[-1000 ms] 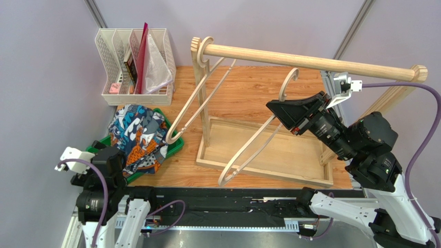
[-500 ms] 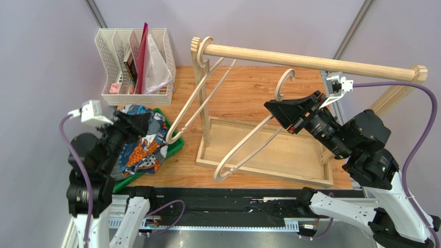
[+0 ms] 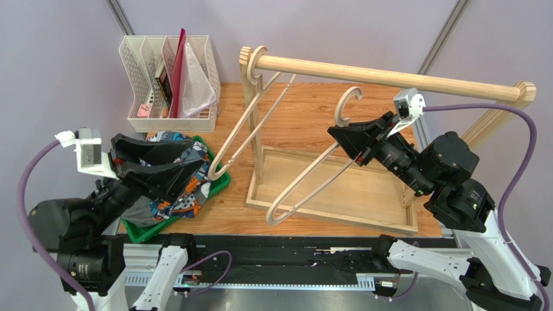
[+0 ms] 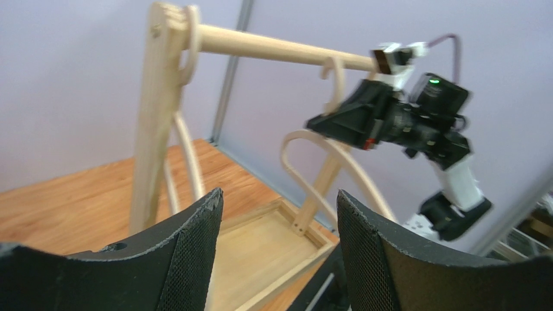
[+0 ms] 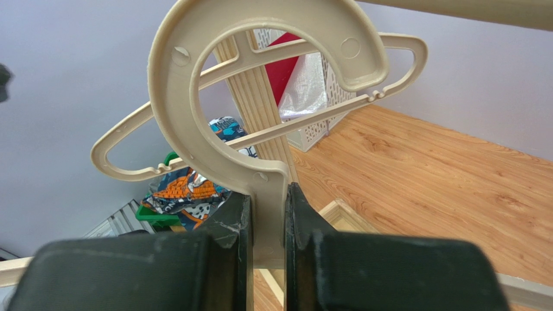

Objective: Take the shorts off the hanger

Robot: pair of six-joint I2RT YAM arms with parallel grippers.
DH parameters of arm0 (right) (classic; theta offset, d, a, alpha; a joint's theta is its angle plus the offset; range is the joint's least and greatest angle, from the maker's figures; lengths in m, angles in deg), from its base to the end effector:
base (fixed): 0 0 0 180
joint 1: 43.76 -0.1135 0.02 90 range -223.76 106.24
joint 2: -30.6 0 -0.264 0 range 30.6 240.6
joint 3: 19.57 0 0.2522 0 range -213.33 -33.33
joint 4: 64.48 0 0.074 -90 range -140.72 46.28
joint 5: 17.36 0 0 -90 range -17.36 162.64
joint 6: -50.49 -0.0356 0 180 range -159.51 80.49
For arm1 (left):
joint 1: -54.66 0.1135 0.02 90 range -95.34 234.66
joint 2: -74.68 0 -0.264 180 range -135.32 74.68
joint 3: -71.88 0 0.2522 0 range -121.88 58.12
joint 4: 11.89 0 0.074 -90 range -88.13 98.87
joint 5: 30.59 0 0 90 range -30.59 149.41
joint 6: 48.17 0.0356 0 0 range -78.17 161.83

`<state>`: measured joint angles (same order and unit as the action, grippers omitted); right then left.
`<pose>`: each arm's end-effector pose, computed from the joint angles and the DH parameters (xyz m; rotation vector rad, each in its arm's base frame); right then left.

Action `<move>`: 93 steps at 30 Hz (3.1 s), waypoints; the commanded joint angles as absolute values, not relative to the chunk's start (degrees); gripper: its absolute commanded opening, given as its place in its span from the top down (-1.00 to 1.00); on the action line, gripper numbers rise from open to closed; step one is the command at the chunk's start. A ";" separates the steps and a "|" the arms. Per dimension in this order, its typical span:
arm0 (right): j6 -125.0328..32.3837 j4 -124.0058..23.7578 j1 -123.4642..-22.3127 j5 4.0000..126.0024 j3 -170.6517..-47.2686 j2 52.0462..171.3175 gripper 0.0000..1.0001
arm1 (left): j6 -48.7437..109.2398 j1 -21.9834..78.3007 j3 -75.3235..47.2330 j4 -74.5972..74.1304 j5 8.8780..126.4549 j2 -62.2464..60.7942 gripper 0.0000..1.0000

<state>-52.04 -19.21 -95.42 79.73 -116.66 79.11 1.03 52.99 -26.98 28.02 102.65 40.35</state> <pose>0.0786 0.0923 0.5067 -0.4271 1.5083 0.7985 0.0006 -0.0244 0.5317 0.2810 1.3070 -1.0621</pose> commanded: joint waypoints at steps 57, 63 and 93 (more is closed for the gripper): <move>-46.63 -17.67 -95.35 78.45 -126.67 85.97 1.00 | 20.91 -27.08 -79.96 69.29 37.43 -13.83 -0.23; -48.03 -18.81 -95.27 77.31 -127.02 85.89 1.00 | 20.65 -26.99 -77.05 67.08 39.81 -12.07 -0.22; -53.75 -10.03 -95.27 88.90 -129.66 78.59 -0.85 | 21.09 -20.76 -67.82 62.25 17.92 -2.58 1.00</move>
<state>-52.96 -10.54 -95.31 87.19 -129.75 79.72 21.36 -22.68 -67.76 63.78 19.11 -1.94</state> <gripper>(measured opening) 0.925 0.030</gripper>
